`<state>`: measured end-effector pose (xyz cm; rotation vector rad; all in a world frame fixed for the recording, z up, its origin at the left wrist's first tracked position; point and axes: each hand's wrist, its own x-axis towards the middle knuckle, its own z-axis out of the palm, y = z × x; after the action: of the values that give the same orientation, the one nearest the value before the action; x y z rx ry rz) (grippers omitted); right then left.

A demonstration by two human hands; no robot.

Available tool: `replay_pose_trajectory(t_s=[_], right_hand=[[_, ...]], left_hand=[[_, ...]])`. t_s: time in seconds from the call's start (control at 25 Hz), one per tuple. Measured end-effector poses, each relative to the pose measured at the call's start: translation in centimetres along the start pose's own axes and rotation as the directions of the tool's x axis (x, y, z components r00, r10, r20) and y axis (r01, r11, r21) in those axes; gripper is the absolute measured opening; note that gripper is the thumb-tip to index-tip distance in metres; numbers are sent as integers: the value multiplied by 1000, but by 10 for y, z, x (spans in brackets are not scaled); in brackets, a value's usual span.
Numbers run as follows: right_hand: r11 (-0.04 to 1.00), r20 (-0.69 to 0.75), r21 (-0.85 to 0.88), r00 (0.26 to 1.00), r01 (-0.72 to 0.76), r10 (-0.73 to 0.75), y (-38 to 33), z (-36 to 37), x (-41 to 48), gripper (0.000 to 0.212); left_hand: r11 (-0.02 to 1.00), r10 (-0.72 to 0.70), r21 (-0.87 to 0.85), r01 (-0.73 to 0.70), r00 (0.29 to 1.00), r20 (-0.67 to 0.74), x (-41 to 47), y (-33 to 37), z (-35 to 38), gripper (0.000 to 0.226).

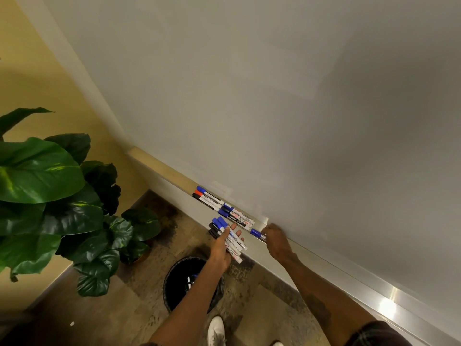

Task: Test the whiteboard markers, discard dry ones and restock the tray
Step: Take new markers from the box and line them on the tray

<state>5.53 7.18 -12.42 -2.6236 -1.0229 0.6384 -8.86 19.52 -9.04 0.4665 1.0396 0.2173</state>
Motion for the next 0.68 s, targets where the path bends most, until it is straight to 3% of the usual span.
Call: replay_pose_trajectory(t_s=[0.2, 0.32, 0.44, 0.56, 0.68], right_hand=[[1000, 31, 4, 1000, -3, 3, 3, 13, 2, 34], [1000, -69, 22, 997, 18, -17, -2, 8, -5, 30], [966, -108, 233, 991, 108, -85, -19, -9, -18, 22], [814, -66, 554, 984, 175, -167, -32, -23, -29, 21], [765, -36, 628, 987, 142, -154, -32, -31, -29, 21]], left_hand=[[999, 4, 35, -4, 1000, -3, 0, -5, -5, 31], [999, 1, 41, -1, 1000, 10, 0, -10, -4, 35], [1000, 16, 9, -16, 1000, -6, -3, -16, 6, 36], [1000, 8, 15, -8, 1000, -17, -6, -25, 21, 36], [999, -10, 30, 11, 1000, -12, -3, -32, 29, 40]])
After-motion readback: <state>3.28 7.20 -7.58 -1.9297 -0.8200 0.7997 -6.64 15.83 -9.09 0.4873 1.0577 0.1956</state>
